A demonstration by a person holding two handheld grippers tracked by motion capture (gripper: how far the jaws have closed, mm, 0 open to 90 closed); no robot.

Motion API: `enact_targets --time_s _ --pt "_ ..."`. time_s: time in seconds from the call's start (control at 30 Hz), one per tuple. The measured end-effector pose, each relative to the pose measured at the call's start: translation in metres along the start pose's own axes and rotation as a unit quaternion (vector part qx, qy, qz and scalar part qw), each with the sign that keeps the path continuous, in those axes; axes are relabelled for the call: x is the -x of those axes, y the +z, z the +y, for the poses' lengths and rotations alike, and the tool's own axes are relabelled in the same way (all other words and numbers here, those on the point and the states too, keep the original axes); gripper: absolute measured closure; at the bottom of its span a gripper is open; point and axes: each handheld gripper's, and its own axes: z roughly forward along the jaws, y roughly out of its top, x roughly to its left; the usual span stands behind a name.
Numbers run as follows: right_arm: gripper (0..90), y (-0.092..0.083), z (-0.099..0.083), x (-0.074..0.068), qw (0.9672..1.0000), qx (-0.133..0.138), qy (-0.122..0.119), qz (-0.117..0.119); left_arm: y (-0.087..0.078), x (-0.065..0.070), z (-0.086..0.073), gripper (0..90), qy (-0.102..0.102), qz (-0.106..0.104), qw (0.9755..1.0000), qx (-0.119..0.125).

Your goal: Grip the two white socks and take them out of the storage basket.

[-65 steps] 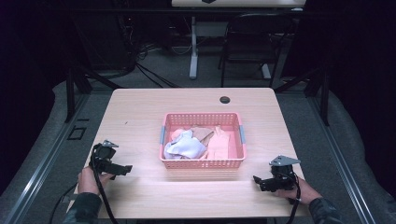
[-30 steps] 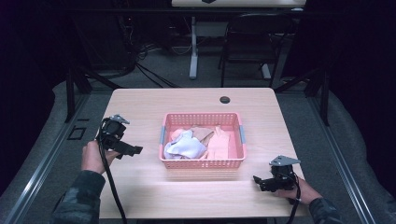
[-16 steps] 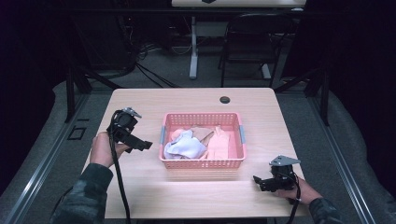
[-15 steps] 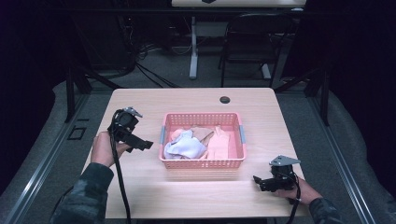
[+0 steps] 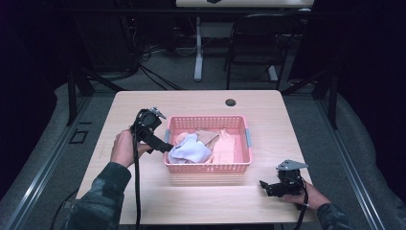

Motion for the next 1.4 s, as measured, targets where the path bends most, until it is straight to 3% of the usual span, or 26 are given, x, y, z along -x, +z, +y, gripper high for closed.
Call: enact_targets --time_s 0.3,0.5,0.8,0.9,1.0,1.13,1.23,1.27,1.3,1.4 --pt "0.0 0.000 0.000 0.000 1.0000 0.000 0.000 0.000 0.029 0.014 0.017 0.0 0.015 -0.018 0.9995 -0.020" --pt "0.0 0.000 0.000 0.000 1.0000 0.000 0.000 0.000 0.051 0.022 0.023 0.9 0.024 -0.018 0.9986 -0.045" --pt "0.0 0.000 0.000 0.000 1.0000 0.000 0.000 0.000 0.067 0.022 0.025 16.5 0.021 -0.020 0.9976 -0.063" --pt "0.0 0.000 0.000 0.000 1.0000 0.000 0.000 0.001 0.070 0.021 0.025 27.7 0.022 -0.018 0.9972 -0.070" --pt "0.0 0.000 0.000 0.000 1.0000 0.000 0.000 0.000 0.075 0.020 0.023 33.1 0.021 -0.018 0.9964 -0.081" --pt "0.0 0.000 0.000 0.000 1.0000 0.000 0.000 0.000 0.082 0.019 0.021 31.2 0.017 -0.015 0.9950 -0.098" --pt "0.0 0.000 0.000 0.000 1.0000 0.000 0.000 0.000 0.084 0.021 0.019 34.7 0.020 -0.009 0.9944 -0.104" --pt "0.0 0.000 0.000 0.000 1.0000 0.000 0.000 0.000 0.084 0.021 0.019 38.4 0.022 -0.008 0.9942 -0.105" --pt "0.0 0.000 0.000 0.000 1.0000 0.000 0.000 0.000 0.084 0.022 0.019 47.9 0.025 -0.007 0.9934 -0.112" --pt "0.0 0.000 0.000 0.000 1.0000 0.000 0.000 0.000 0.083 0.023 0.020 56.1 0.028 -0.004 0.9926 -0.118"
